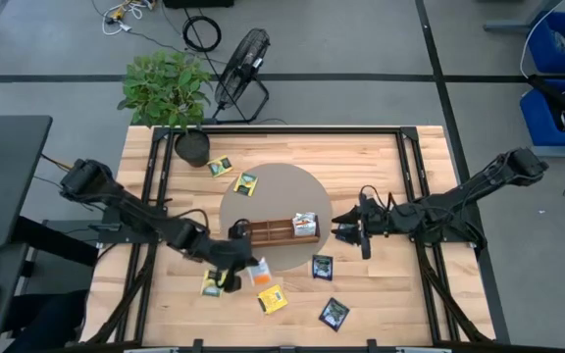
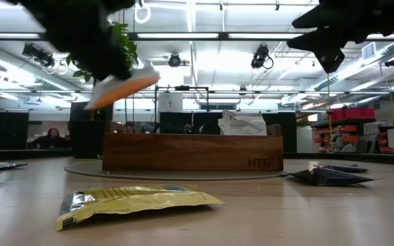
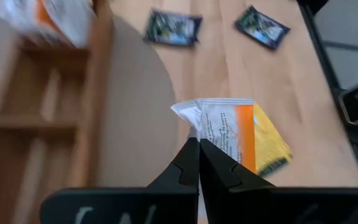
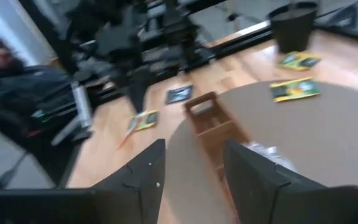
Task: Pick & Place Tea
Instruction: Put the white tea bag into the right section of the wooden organizer
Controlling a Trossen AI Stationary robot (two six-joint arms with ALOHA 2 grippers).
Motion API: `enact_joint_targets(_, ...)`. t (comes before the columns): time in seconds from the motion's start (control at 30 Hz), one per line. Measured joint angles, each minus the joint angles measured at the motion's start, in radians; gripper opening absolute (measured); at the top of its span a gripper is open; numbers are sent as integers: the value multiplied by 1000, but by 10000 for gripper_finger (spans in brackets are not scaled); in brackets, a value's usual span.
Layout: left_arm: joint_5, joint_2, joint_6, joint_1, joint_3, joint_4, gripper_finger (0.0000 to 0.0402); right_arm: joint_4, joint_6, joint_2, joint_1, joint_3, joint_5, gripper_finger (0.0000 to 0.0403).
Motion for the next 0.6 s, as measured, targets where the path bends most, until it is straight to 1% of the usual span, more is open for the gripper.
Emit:
enact_joint_targets(0.1,-11,0,92,34,56,-37,2,33,-4,16,-8,0,-90,169)
enact_joint_targets(0.17,-9,0,127,58,73,-43,2,80,-11,33,-12,0,-135,170)
enact_joint_targets(0.27,-5,1,152,92,82,-48,2,141,-11,67,-13,0,-138,176)
enact_joint_targets(0.43,-3,9,191,132,86,-42,2,136,16,140,-46,48,-123,182)
enact_joint_targets(0.6,-3,10,201,156,86,-30,2,94,11,230,-92,154,-181,178)
